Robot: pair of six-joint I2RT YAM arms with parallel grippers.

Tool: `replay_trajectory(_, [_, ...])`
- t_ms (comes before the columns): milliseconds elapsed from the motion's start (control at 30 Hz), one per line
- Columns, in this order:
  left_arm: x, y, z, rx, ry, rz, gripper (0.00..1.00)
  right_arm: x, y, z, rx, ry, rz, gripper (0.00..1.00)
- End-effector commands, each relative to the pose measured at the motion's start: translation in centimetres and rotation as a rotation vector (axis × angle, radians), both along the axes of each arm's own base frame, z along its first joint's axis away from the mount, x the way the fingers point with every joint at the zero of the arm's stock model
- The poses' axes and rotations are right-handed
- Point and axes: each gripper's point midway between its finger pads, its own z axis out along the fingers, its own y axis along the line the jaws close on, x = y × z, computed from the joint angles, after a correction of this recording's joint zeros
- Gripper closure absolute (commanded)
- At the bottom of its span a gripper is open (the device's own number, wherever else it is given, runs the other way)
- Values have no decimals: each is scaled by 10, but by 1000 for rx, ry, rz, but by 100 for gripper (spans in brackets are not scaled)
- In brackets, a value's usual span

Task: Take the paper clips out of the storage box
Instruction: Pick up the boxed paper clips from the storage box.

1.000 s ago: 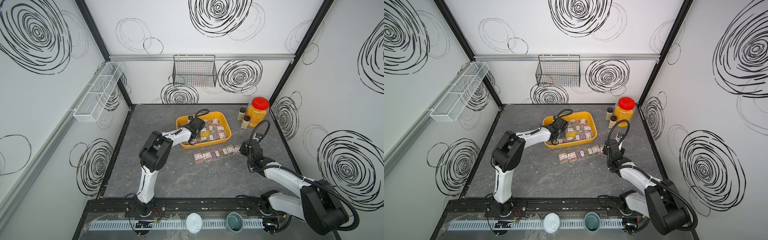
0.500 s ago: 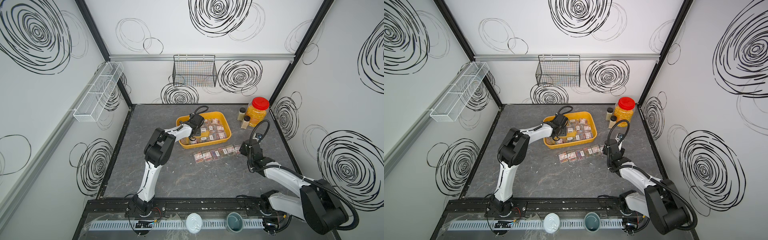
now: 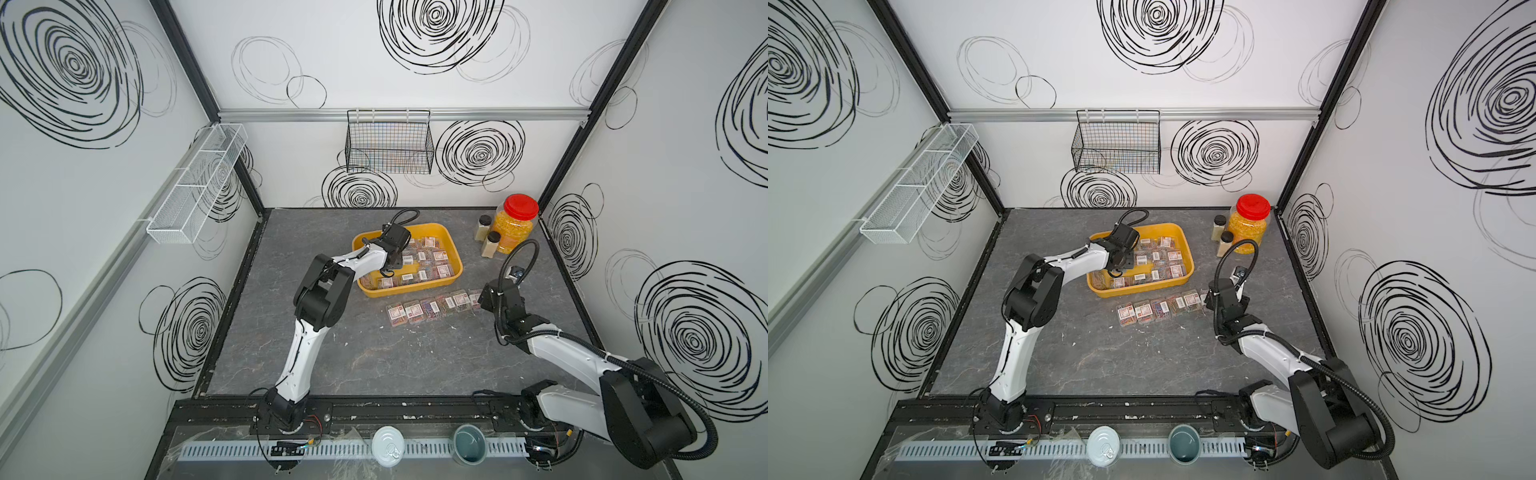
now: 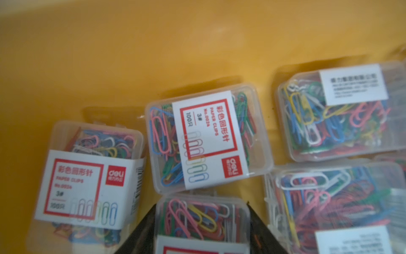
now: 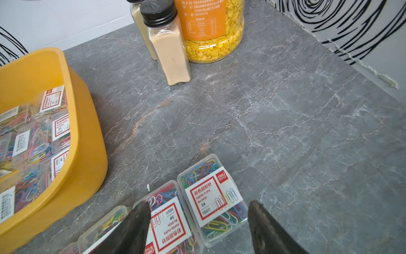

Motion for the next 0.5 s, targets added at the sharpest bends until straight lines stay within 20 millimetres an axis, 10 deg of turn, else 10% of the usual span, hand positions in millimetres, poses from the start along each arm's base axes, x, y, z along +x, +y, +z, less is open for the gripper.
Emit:
replay_trajectory(0, [-6, 2, 17, 14, -17, 5, 47, 6, 1, 10, -18, -18, -6, 27])
replay_trajectory(467, [-86, 44, 188, -36, -388, 102, 54, 5, 0, 11, -21, -25, -10, 27])
